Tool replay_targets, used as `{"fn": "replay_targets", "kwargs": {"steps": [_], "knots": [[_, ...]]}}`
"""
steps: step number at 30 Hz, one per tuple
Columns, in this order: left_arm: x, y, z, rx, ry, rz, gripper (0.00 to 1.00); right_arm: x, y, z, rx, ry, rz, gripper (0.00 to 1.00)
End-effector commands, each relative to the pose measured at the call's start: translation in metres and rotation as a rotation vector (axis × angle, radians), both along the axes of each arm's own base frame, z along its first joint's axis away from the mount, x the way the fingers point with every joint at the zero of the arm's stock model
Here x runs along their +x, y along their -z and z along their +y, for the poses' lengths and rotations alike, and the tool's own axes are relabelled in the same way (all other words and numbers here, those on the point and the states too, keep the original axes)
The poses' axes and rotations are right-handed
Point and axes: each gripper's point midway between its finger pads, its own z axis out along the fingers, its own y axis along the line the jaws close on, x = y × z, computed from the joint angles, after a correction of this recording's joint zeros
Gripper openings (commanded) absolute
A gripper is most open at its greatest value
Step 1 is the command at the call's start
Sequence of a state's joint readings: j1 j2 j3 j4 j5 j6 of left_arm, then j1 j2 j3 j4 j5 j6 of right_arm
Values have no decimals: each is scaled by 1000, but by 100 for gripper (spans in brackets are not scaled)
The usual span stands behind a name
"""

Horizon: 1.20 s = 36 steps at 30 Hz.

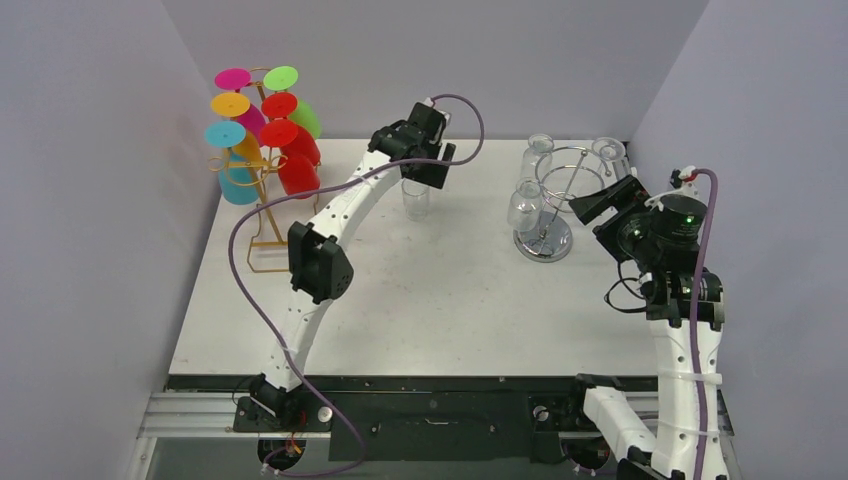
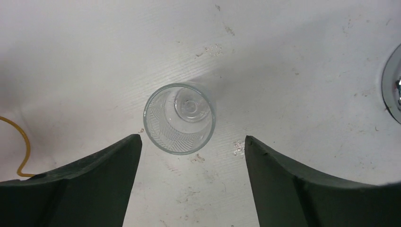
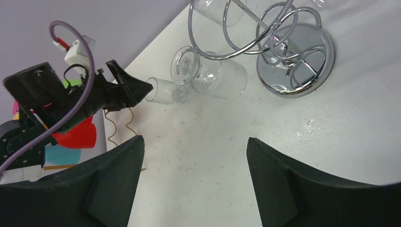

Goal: Take the wine glass off the wine glass rack
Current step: Place the wine glass at the center of the board, then pick up the wine glass from the wine rack.

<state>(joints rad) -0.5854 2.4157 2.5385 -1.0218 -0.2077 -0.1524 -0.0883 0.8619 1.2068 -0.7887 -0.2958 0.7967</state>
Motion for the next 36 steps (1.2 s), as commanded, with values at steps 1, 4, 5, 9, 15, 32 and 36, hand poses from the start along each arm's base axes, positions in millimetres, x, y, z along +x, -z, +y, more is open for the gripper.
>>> {"fn": "replay_targets", "kwargs": {"steps": [1,4,5,9,15,32,36], "knots": [[-1,-112,5,-124,-11,-213,80,14,-11,-1,16,-6,-53,74],[-11,-138,7,-159,-15,-247,88,18,-14,-12,3,23,-57,73],[-15,-140,5,-168,-17,-246,90,19,-16,-17,10,37,-59,73],[-36,-161,-2,-224,-10,-263,99,30,-25,-37,32,77,-83,72],[-79,-195,-19,-377,29,-268,96,51,-28,-71,60,141,-92,71],[-219,-173,-25,-542,177,-145,96,146,-20,-131,151,123,-154,60],[-238,-171,-4,-541,184,-151,96,168,-23,-144,137,129,-180,59]]}}
